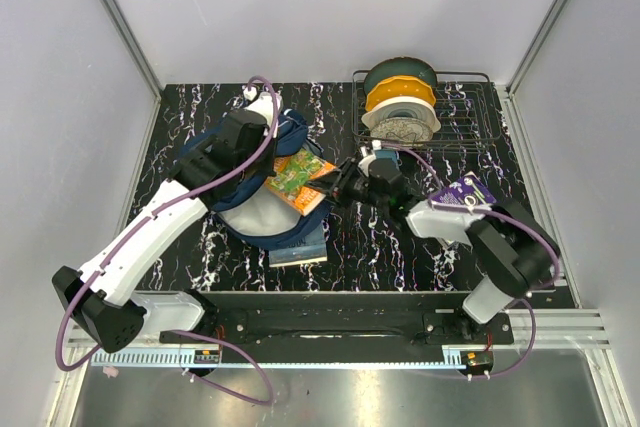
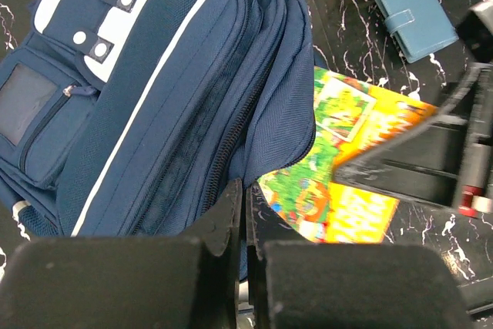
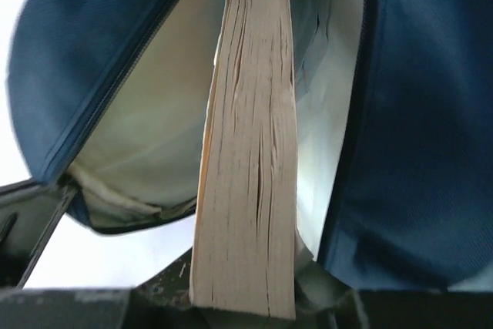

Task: Pack the student bag
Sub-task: Place the book in the student bag.

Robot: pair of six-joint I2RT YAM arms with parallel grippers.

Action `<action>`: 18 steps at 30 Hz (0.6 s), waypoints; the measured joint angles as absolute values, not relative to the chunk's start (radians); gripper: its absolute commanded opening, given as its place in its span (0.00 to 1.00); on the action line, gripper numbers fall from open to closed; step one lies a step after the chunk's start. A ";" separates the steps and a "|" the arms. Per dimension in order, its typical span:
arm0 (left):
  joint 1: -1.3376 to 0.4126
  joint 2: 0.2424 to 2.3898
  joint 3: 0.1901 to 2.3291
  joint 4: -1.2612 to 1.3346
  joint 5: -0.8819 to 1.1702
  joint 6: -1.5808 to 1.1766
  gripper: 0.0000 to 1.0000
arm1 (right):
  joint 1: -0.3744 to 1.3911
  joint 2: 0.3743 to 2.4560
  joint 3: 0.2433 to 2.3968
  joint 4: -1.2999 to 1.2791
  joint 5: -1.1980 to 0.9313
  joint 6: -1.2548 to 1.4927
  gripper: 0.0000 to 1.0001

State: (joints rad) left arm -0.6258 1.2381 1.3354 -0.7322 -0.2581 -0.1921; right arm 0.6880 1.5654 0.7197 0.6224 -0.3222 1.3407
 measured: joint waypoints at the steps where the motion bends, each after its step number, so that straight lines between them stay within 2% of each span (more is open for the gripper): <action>1: -0.626 1.239 1.340 -0.733 -0.256 -0.193 0.00 | 0.693 1.610 0.748 0.646 -0.315 1.348 0.00; 9: -0.626 1.240 1.379 -0.732 -0.239 -0.200 0.00 | 0.733 1.892 0.962 0.737 -0.253 1.378 0.00; 18: -0.626 1.240 1.382 -0.732 -0.239 -0.204 0.00 | 0.776 2.059 1.212 0.593 -0.100 1.377 0.00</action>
